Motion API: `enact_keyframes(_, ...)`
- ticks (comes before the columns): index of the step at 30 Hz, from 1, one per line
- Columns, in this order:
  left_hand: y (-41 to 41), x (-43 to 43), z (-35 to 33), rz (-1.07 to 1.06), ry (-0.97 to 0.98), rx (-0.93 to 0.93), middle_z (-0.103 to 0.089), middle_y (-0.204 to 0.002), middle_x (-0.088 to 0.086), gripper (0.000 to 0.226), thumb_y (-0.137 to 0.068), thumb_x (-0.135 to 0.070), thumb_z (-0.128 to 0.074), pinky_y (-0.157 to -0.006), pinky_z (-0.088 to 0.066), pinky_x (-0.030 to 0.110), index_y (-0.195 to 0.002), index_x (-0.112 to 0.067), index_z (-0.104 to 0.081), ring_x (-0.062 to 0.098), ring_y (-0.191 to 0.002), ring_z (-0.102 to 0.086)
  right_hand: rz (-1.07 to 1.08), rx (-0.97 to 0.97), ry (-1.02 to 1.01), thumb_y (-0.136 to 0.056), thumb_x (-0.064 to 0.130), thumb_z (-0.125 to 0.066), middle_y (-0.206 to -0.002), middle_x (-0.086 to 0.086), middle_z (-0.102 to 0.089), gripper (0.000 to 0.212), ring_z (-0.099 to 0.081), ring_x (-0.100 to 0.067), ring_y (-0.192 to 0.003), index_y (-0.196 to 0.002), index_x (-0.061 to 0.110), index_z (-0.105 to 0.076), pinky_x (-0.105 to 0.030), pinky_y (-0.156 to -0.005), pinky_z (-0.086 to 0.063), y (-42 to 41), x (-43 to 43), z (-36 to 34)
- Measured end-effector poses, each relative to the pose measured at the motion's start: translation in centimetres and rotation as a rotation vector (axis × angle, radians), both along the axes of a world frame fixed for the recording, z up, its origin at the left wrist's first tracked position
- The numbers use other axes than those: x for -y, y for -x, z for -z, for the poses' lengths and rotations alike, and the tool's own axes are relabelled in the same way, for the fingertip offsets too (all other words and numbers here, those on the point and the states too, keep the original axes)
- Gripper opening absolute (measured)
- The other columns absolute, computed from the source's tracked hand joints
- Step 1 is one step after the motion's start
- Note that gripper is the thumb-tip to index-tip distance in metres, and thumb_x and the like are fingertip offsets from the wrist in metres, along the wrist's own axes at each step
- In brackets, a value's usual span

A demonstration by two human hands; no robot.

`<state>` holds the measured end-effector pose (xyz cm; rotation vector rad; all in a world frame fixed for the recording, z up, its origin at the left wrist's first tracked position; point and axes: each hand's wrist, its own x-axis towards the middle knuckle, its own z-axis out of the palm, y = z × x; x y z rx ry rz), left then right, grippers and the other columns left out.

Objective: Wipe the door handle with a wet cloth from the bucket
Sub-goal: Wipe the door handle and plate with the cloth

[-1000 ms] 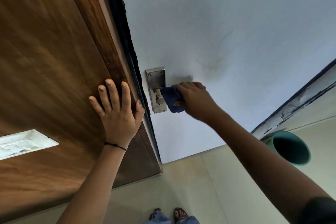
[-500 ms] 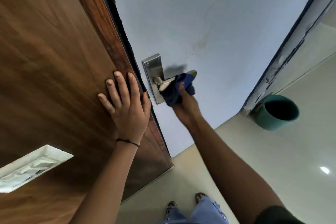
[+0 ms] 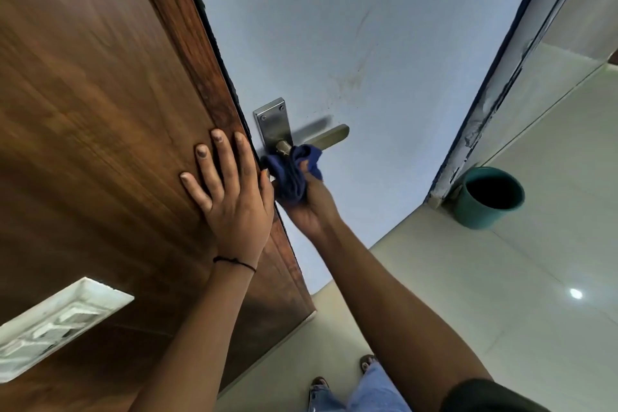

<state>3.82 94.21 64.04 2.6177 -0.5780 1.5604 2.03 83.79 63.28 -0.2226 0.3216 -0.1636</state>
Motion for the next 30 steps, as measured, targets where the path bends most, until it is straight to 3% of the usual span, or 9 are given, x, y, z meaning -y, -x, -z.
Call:
enact_keyframes(2, 0.0, -0.1, 0.0, -0.007, -0.009, 0.005, -0.019, -0.15, 0.015, 0.07, -0.098, -0.034, -0.042, -0.116, 0.014, 0.046, -0.149, -0.013, 0.0, 0.035, -0.139, -0.011, -0.04, 0.073, -0.059, -0.103, 0.014, -0.029, -0.089, -0.018, -0.074, 0.029, -0.074, -0.023, -0.07, -0.105, 0.003, -0.056, -0.029, -0.056, -0.06, 0.2, -0.1, -0.1)
enact_keyframes(6, -0.1, -0.2, 0.1, -0.024, -0.011, 0.013, -0.017, -0.151, 0.014, 0.069, -0.099, -0.036, -0.04, -0.115, 0.016, 0.046, -0.15, -0.013, 0.002, 0.027, -0.145, 0.02, 0.004, 0.125, -0.038, -0.1, 0.016, -0.028, -0.117, -0.03, -0.063, 0.028, -0.072, -0.03, -0.084, -0.108, 0.007, -0.054, -0.029, -0.066, -0.058, 0.1, 1.1, -0.6)
enact_keyframes(11, 0.0, -0.3, -0.1, -0.027, -0.022, 0.023, -0.018, -0.151, 0.014, 0.069, -0.099, -0.038, -0.039, -0.116, 0.014, 0.047, -0.15, -0.012, 0.0, 0.026, -0.144, 0.023, 0.011, 0.075, -0.277, -0.098, 0.011, -0.026, -0.081, -0.019, -0.071, 0.033, -0.069, -0.026, -0.058, -0.105, -0.001, -0.055, -0.026, -0.055, -0.059, -0.4, -0.7, -1.1)
enact_keyframes(16, 0.1, -0.4, -0.1, -0.023, -0.033, 0.013, -0.017, -0.151, 0.014, 0.068, -0.099, -0.037, -0.037, -0.116, 0.013, 0.048, -0.15, -0.012, 0.0, 0.027, -0.144, 0.023, -0.049, -0.121, -0.206, -0.098, 0.004, -0.027, -0.087, -0.019, -0.061, 0.03, -0.054, -0.028, -0.076, -0.094, -0.003, -0.056, -0.025, -0.046, -0.056, -0.8, 1.2, -2.6)
enact_keyframes(19, 0.1, -0.4, -0.1, -0.031, -0.043, 0.001, -0.014, -0.153, 0.014, 0.066, -0.1, -0.038, -0.036, -0.115, 0.013, 0.048, -0.15, -0.013, -0.001, 0.027, -0.144, 0.023, -0.057, -0.223, -0.096, -0.099, 0.003, -0.029, -0.082, -0.016, -0.055, 0.027, -0.05, -0.022, -0.067, -0.089, 0.001, -0.054, -0.018, -0.039, -0.051, -0.3, 1.4, -3.1)
enact_keyframes(22, 0.1, -0.5, -0.1, -0.04, -0.049, -0.006, 0.005, -0.158, 0.013, 0.067, -0.1, -0.039, -0.035, -0.116, 0.012, 0.048, -0.151, -0.013, -0.002, 0.028, -0.144, 0.021, 0.119, -0.32, -0.002, -0.099, 0.001, -0.035, -0.081, -0.013, -0.056, 0.019, -0.052, -0.02, -0.063, -0.101, 0.001, -0.053, -0.02, -0.039, -0.05, 0.0, 1.7, -3.3)
enact_keyframes(25, 0.0, -0.6, 0.1, -0.026, -0.039, -0.013, 0.021, -0.157, 0.01, 0.066, -0.1, -0.039, -0.034, -0.116, 0.012, 0.049, -0.151, -0.013, -0.002, 0.028, -0.145, 0.02, 0.453, -0.461, 0.39, -0.1, 0.012, -0.04, -0.099, -0.01, -0.062, 0.025, -0.06, -0.023, -0.076, -0.123, 0.009, -0.049, -0.029, -0.055, -0.05, 0.4, 3.1, -3.0)
enact_keyframes(28, 0.0, -0.6, 0.1, -0.017, -0.033, -0.016, 0.023, -0.156, 0.009, 0.067, -0.1, -0.039, -0.035, -0.115, 0.013, 0.049, -0.151, -0.013, 0.0, 0.028, -0.145, 0.02, 0.575, -0.435, 1.077, -0.099, 0.011, -0.039, -0.111, -0.004, -0.06, 0.029, -0.058, -0.019, -0.096, -0.126, 0.014, -0.047, -0.034, -0.08, -0.048, 1.5, 3.4, -3.1)
enact_keyframes(30, 0.0, -0.6, 0.1, -0.012, -0.038, -0.019, 0.023, -0.156, 0.009, 0.067, -0.1, -0.04, -0.033, -0.115, 0.014, 0.048, -0.151, -0.013, 0.0, 0.031, -0.146, 0.014, 0.553, -0.367, 1.597, -0.089, -0.004, -0.041, -0.113, -0.003, -0.055, 0.041, -0.05, -0.02, -0.103, -0.125, 0.013, -0.05, -0.034, -0.084, -0.043, 2.0, 3.2, -2.4)
